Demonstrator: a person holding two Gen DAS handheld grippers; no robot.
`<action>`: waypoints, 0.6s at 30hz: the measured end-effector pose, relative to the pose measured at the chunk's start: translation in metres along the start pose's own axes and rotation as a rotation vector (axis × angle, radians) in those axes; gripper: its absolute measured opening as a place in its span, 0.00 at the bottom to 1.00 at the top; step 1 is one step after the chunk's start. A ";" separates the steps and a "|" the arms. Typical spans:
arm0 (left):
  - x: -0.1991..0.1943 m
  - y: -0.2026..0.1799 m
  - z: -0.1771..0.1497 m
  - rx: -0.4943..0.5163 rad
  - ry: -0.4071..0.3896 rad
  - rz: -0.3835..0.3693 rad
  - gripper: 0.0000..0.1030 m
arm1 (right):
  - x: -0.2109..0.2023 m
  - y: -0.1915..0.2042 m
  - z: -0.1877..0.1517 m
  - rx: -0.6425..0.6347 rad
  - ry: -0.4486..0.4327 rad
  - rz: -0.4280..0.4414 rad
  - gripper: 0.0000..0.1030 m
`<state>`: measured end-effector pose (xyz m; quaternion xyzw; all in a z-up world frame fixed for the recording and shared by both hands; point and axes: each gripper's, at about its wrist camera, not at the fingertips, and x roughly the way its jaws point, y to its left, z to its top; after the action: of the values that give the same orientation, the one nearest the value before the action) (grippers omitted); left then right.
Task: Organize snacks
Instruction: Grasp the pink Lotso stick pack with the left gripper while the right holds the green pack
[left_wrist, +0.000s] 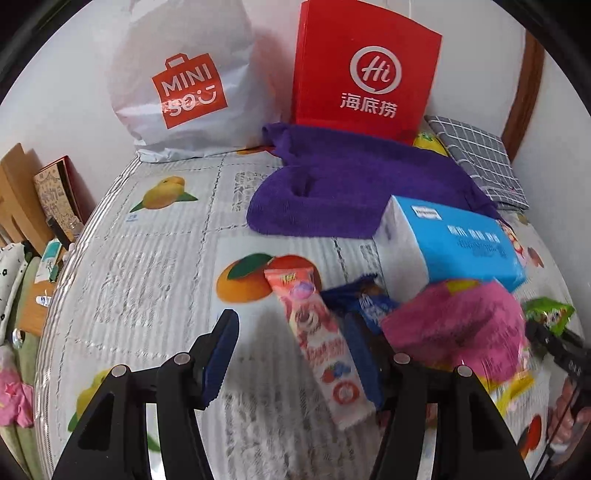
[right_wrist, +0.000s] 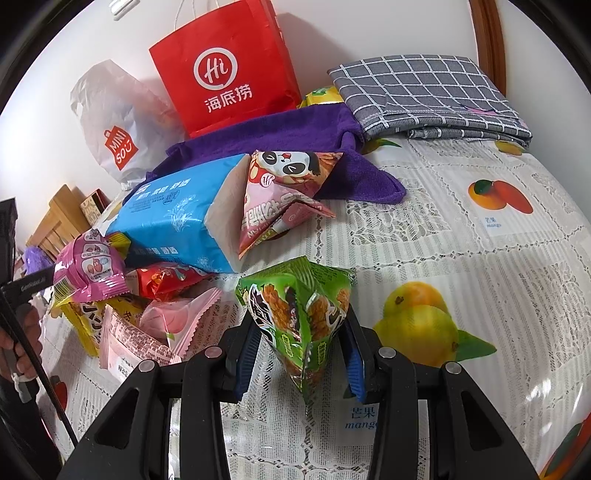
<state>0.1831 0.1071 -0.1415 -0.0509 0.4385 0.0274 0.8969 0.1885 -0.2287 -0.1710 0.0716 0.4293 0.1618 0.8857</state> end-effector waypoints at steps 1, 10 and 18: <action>0.006 -0.001 0.003 -0.010 0.009 0.006 0.56 | 0.000 0.000 0.000 0.000 0.000 0.000 0.40; 0.024 -0.007 -0.015 0.037 0.034 0.040 0.25 | 0.000 0.000 0.000 -0.001 0.000 0.000 0.40; -0.011 -0.014 -0.062 0.064 -0.002 0.032 0.24 | 0.001 0.000 0.000 -0.007 0.000 -0.006 0.40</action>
<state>0.1291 0.0860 -0.1694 -0.0151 0.4390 0.0275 0.8979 0.1886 -0.2283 -0.1715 0.0672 0.4290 0.1605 0.8864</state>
